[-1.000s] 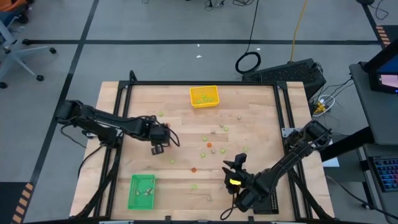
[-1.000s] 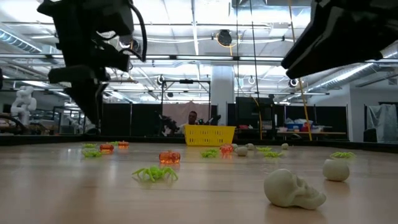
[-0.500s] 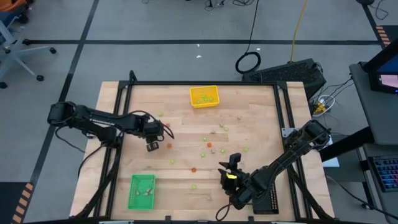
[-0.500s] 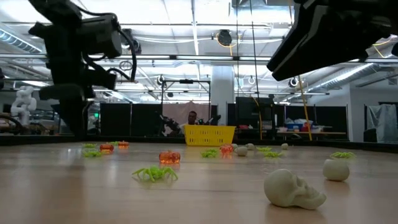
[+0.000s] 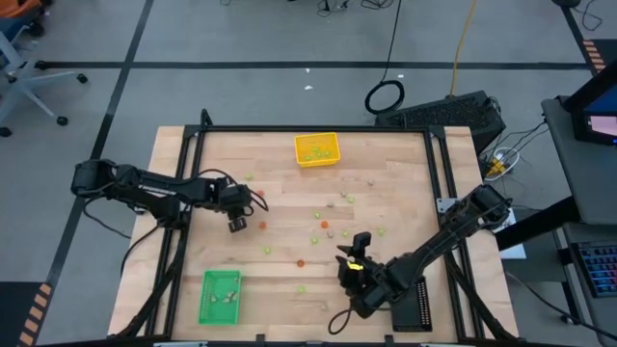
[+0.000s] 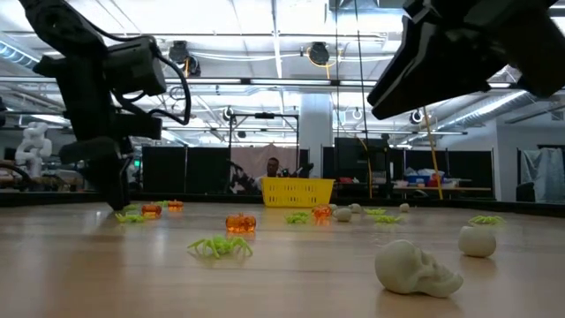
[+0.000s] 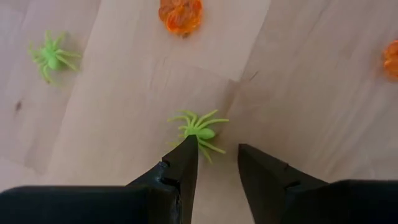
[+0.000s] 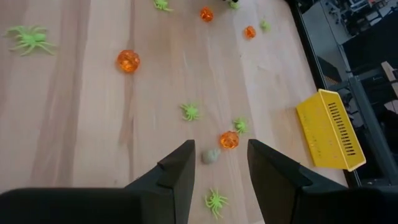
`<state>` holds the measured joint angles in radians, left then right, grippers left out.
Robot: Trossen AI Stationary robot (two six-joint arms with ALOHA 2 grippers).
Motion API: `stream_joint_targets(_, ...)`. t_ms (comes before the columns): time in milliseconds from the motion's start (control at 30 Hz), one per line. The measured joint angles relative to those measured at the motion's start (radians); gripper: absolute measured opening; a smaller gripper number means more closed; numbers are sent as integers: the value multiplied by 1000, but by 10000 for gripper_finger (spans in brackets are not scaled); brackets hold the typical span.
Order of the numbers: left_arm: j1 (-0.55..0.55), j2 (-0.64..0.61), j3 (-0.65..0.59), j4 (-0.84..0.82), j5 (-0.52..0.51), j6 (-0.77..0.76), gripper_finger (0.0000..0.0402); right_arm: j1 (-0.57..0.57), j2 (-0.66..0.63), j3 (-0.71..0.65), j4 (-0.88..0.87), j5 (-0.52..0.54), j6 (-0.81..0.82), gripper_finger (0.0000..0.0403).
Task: Sort Halloween decoration
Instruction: Put the green spider toy into the yellow bin
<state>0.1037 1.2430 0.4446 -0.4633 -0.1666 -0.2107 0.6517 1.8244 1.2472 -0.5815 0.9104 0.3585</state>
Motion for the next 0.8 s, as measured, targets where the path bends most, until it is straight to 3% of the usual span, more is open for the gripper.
stream_joint_targets(400,1,1,-21,36,-2,-55,121,-11,0,0,33,0,-5,132)
stream_joint_targets(800,0,3,-23,47,8,-72,7,-2,0,0,32,-1,13,132)
